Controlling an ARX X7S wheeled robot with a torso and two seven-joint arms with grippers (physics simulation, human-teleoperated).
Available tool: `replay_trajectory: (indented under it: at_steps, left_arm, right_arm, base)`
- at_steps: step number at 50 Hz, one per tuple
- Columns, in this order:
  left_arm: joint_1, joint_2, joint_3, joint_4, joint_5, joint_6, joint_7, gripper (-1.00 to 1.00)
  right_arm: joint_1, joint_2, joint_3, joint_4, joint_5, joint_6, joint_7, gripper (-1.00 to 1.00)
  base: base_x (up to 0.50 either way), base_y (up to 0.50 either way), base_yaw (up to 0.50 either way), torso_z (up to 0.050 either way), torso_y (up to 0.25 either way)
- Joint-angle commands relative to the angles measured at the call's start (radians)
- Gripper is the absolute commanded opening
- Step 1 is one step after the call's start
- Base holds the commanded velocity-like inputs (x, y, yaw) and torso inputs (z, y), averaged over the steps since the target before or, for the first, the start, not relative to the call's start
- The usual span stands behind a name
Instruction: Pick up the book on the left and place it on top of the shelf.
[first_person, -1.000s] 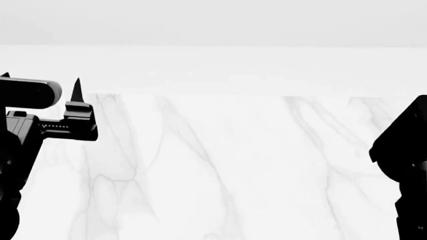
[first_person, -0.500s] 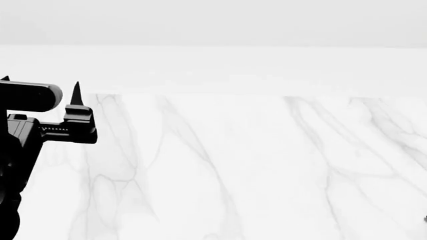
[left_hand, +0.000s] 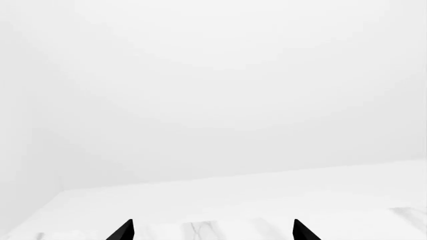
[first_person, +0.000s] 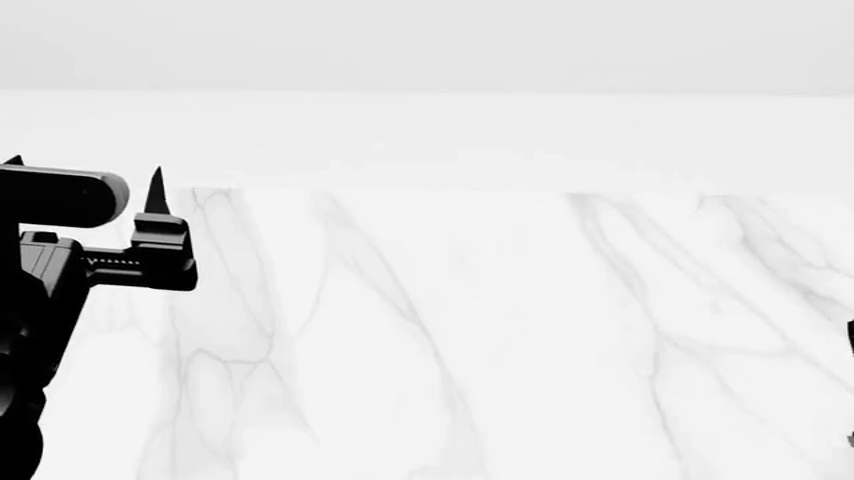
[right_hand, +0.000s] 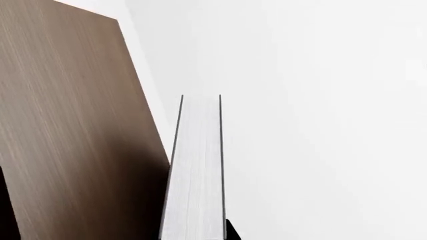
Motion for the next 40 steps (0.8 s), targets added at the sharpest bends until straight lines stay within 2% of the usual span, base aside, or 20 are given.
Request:
replay_trajectory:
  at_steps: [1, 21, 40]
  left_arm:
    - [0.001, -0.001, 0.006, -0.004, -0.002, 0.003, -0.003, 1.0]
    - [0.002, -0.003, 0.012, 0.001, -0.007, 0.003, -0.01, 1.0]
    - [0.0, -0.003, 0.021, 0.003, -0.011, 0.002, -0.016, 1.0]
  right_arm:
    - [-0.01, -0.015, -0.008, -0.001, -0.101, -0.057, -0.026, 1.0]
    - [-0.002, -0.03, -0.014, -0.001, -0.124, -0.089, -0.03, 1.0]
    - [0.08, -0.152, -0.099, -0.001, -0.146, -0.265, -0.12, 1.0]
  base:
    - [0.0, 0.0, 0.0, 0.0, 0.0]
    - [0.0, 0.0, 0.0, 0.0, 0.0]
    - [0.0, 0.0, 0.0, 0.0, 0.0]
